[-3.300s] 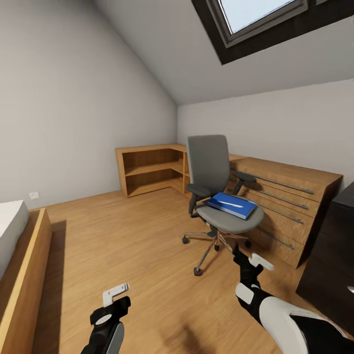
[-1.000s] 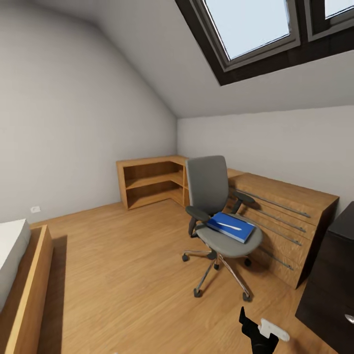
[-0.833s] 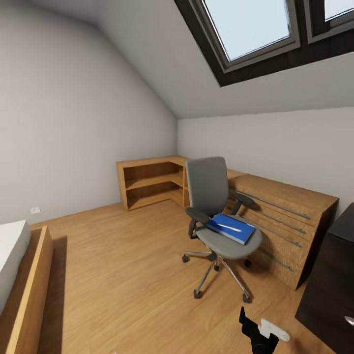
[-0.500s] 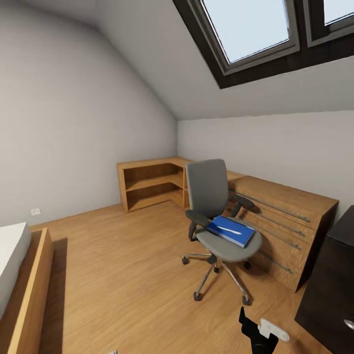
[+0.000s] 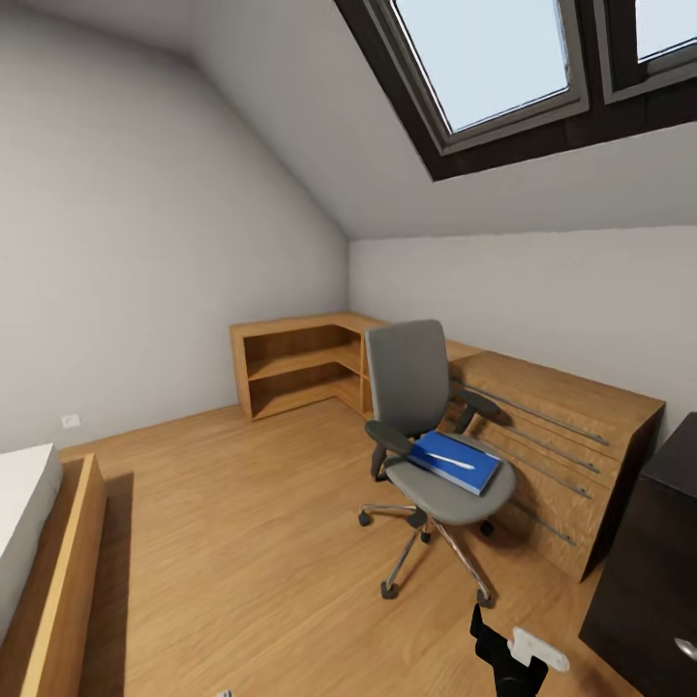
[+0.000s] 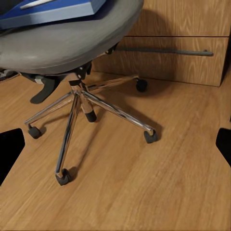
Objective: In the bedroom, organize the workspace by keeping the computer under the desk, ensuring the monitor is on the desk, placing the keyboard on the desk next to the monitor, placing the mouse on the desk next to the keyboard, moving the folder from the swivel chair onto the desk next to the mouse, stacking the notebook on top of the folder with the pen on top of the notebook, and positioning the swivel chair next to the desk.
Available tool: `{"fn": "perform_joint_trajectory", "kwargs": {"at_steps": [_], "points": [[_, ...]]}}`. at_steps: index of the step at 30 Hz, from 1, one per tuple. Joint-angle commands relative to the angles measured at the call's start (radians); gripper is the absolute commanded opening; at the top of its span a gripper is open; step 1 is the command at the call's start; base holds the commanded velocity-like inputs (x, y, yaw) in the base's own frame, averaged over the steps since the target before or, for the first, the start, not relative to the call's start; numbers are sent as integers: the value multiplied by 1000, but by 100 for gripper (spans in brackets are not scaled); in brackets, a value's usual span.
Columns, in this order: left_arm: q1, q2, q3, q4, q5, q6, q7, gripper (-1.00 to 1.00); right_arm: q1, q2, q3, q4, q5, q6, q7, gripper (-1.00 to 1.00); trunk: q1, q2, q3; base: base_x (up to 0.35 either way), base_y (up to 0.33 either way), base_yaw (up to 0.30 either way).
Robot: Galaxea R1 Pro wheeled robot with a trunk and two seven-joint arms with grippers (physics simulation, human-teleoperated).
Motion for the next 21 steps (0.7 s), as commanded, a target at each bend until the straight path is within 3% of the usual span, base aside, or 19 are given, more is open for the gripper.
{"fn": "perform_joint_trajectory", "kwargs": {"at_steps": [1,21], "points": [[-1,0,-3,0,11,-7,2,100,-1,0,-8,2,6,-3,-1,100,-4,7,2,0,0,0],[-1,0,-3,2,11,-6,2,100,-1,4,-10,2,5,-4,-2,100,-81,147,65,0,0,0]]}}
